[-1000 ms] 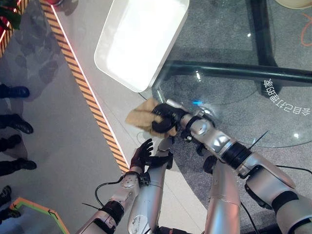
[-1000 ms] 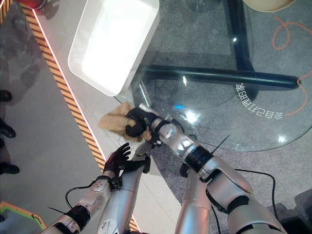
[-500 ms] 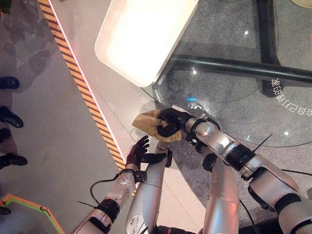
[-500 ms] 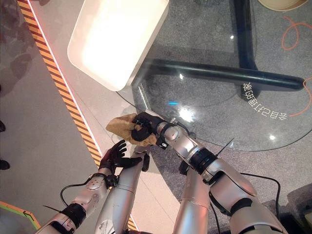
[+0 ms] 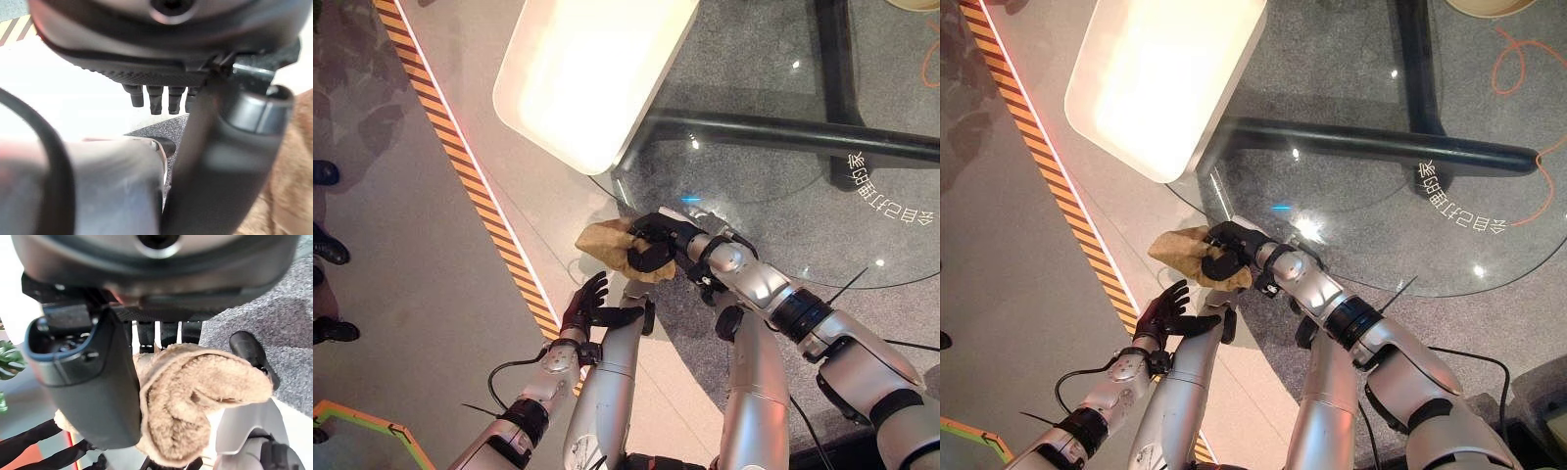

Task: Wipe the table with a cloth and put it in the basket.

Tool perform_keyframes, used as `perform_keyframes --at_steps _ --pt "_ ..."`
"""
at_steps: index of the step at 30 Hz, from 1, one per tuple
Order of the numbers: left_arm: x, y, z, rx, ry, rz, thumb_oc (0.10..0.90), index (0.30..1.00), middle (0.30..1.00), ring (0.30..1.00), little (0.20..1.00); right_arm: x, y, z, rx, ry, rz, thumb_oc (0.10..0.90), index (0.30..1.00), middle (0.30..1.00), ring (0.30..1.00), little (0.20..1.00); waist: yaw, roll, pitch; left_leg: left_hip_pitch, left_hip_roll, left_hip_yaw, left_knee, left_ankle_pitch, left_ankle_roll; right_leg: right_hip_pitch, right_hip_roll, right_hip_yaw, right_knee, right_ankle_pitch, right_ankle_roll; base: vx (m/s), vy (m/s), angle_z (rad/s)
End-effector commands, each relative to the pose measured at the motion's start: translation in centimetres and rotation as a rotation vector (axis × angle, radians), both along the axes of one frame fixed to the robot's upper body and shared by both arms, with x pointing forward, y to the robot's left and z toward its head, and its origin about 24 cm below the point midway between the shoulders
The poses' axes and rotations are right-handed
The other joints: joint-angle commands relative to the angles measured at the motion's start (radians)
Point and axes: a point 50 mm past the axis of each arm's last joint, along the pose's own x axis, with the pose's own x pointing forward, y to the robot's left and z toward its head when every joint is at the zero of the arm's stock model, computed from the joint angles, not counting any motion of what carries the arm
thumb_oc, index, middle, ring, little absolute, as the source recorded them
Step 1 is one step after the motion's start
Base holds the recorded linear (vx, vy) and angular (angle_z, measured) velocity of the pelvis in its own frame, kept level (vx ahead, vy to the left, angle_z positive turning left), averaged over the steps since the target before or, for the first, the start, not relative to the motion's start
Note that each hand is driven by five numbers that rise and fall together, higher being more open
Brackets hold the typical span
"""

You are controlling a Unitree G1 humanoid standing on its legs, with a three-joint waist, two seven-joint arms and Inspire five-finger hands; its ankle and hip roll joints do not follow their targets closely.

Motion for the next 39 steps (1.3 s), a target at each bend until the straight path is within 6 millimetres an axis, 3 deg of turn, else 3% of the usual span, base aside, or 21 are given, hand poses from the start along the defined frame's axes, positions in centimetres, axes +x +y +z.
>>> perform_keyframes --at_steps 1,4,6,8,15,17,18,22,23,25,27,33,36,37,39 --pt "-4.0 0.4 -3.2 0.012 0.113 -0.003 0.800 0.900 0.900 0.900 0.900 -5.1 6.8 3.9 0.273 -0.004 0.483 0.100 0.300 0.300 0.300 0.200 0.015 0.028 -0.013 0.059 -0.022 0.083 0.064 -0.139 0.042 0.008 0.037 0.056 -0.111 0.099 0.077 0.00 -0.017 -0.03" --pt "-4.0 0.4 -3.2 0.012 0.115 -0.002 0.800 0.900 0.900 0.900 0.900 -6.6 7.9 4.2 0.349 0.044 0.581 0.100 0.300 0.300 0.300 0.200 0.013 0.026 -0.013 0.067 -0.020 0.084 0.061 -0.139 0.043 0.016 0.037 0.055 -0.111 0.097 0.077 0.00 0.000 0.00" --pt "-4.0 0.4 -3.2 0.013 0.122 0.002 0.800 0.900 0.900 0.900 0.900 -8.4 9.0 5.1 0.499 0.091 0.674 0.100 0.300 0.300 0.300 0.200 0.009 0.023 -0.013 0.073 -0.017 0.086 0.067 -0.143 0.045 0.020 0.037 0.057 -0.103 0.094 0.077 0.01 -0.021 -0.04" --pt "-3.9 0.4 -3.2 0.013 0.127 0.005 0.800 0.900 0.900 0.900 0.900 -9.0 9.2 6.0 0.595 0.085 0.693 0.100 0.300 0.300 0.300 0.200 0.005 0.022 -0.013 0.075 -0.016 0.087 0.070 -0.146 0.046 0.021 0.038 0.060 -0.098 0.092 0.078 0.00 -0.005 -0.02" --pt "-4.0 0.7 -3.2 0.012 0.140 0.028 0.800 0.900 0.900 0.900 0.900 -8.7 7.1 8.9 0.845 -0.089 0.583 0.100 0.300 0.300 0.300 0.200 -0.013 0.013 -0.013 0.083 -0.009 0.091 0.077 -0.155 0.051 0.023 0.041 0.071 -0.092 0.094 0.082 0.00 0.000 0.00" --pt "-4.1 0.9 -3.2 0.009 0.143 0.042 0.800 0.900 0.900 0.900 0.900 -8.0 5.5 9.9 0.862 -0.227 0.454 0.100 0.300 0.300 0.300 0.200 -0.023 0.009 -0.013 0.085 -0.004 0.094 0.076 -0.157 0.052 0.022 0.041 0.074 -0.092 0.098 0.084 0.00 0.010 -0.04" --pt "-4.3 1.1 -3.4 0.004 0.144 0.055 0.800 0.900 0.900 0.900 0.900 -7.3 3.7 10.6 0.881 -0.321 0.343 0.100 0.300 0.300 0.300 0.200 -0.032 0.004 -0.013 0.085 0.000 0.098 0.076 -0.161 0.054 0.021 0.043 0.078 -0.094 0.099 0.085 0.00 0.018 -0.07" --pt "-4.8 1.7 -3.7 -0.004 0.148 0.080 0.800 0.900 0.900 0.900 0.900 -6.5 0.1 11.6 0.912 -0.496 0.149 0.100 0.300 0.300 0.300 0.200 -0.050 -0.004 -0.013 0.086 0.008 0.107 0.076 -0.168 0.056 0.019 0.047 0.085 -0.096 0.101 0.086 0.00 0.024 -0.08" --pt "-5.1 1.8 -3.9 -0.008 0.150 0.095 0.800 0.900 0.900 0.900 0.900 -6.5 -1.4 12.1 0.933 -0.568 0.069 0.100 0.300 0.300 0.300 0.200 -0.060 -0.009 -0.013 0.087 0.012 0.113 0.075 -0.172 0.057 0.018 0.051 0.091 -0.096 0.100 0.086 0.00 0.032 -0.08" --pt "-5.2 1.9 -4.0 -0.010 0.150 0.101 0.800 0.900 0.900 0.900 0.900 -6.5 -2.2 12.2 0.939 -0.599 0.038 0.100 0.300 0.300 0.300 0.200 -0.064 -0.012 -0.013 0.086 0.013 0.115 0.075 -0.174 0.059 0.016 0.054 0.095 -0.096 0.100 0.086 0.00 0.024 -0.15" --pt "-5.5 2.3 -4.2 -0.017 0.152 0.128 0.800 0.900 0.900 0.900 0.900 -7.0 -4.1 12.4 0.949 -0.686 -0.043 0.100 0.300 0.300 0.300 0.200 -0.080 -0.019 -0.013 0.084 0.017 0.123 0.075 -0.178 0.061 0.011 0.061 0.103 -0.094 0.100 0.086 0.00 0.033 -0.19" --pt "-5.8 2.9 -4.3 -0.024 0.156 0.167 0.800 0.900 0.900 0.900 0.900 -7.7 -7.3 12.4 0.960 -0.831 -0.234 0.100 0.300 0.300 0.300 0.200 -0.102 -0.035 -0.013 0.084 0.024 0.134 0.077 -0.188 0.066 0.013 0.073 0.112 -0.095 0.096 0.086 0.00 0.011 -0.12" --pt "-6.0 3.3 -4.3 -0.029 0.154 0.183 0.800 0.900 0.900 0.900 0.900 -7.4 -9.4 11.7 0.897 -0.935 -0.457 0.100 0.300 0.300 0.300 0.200 -0.110 -0.044 -0.013 0.082 0.027 0.136 0.078 -0.191 0.066 0.017 0.079 0.113 -0.097 0.095 0.087 0.00 0.000 -0.11" --pt "-6.0 3.4 -4.4 -0.031 0.153 0.192 0.800 0.900 0.900 0.900 0.900 -7.1 -10.9 11.2 0.854 -0.988 -0.614 0.100 0.300 0.300 0.300 0.200 -0.114 -0.049 -0.013 0.081 0.027 0.136 0.077 -0.193 0.067 0.019 0.083 0.114 -0.102 0.095 0.088 0.00 -0.001 -0.07" --pt "-6.1 3.4 -4.4 -0.032 0.153 0.194 0.800 0.900 0.900 0.900 0.900 -7.1 -11.4 11.0 0.829 -1.007 -0.669 0.100 0.300 0.300 0.300 0.200 -0.115 -0.050 -0.013 0.081 0.028 0.135 0.077 -0.194 0.068 0.021 0.084 0.114 -0.104 0.096 0.089 0.00 0.000 -0.02"
